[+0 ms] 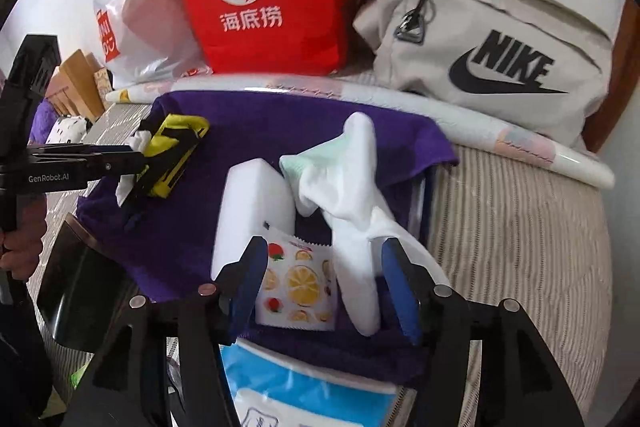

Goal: Organize soft objects
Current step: 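Open both tools to release the strap and sachet on the purple towel, then grasp the green tea package with the left tool while the right tool moves back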

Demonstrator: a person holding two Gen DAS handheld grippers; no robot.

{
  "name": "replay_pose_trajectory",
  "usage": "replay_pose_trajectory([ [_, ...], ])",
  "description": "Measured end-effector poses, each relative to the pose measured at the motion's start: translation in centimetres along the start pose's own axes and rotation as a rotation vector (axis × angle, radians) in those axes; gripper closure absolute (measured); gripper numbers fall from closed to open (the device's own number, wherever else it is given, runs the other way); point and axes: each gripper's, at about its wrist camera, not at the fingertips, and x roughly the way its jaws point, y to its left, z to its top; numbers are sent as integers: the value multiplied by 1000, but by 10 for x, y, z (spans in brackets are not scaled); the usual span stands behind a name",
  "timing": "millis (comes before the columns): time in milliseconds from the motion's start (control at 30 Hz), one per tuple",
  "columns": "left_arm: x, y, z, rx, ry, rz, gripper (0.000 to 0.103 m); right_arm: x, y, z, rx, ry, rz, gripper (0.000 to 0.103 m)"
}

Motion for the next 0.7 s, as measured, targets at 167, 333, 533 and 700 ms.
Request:
replay_pose_trajectory([
  [167,-22,-1,-7,2,-28,-2,60,-22,-4,-5,27,-29,-10,44],
  [333,-55,-8,-26,23,-118,2,60,-47,-5,-17,78,-67,-9,44],
  [533,-94,-17,-60,16,-151,-37,61,-85,1,-44,119,-134,-11,44],
  [700,-113,-23,-96,13,-120,-40,60,-107,19,-74,118,-112,46,44],
])
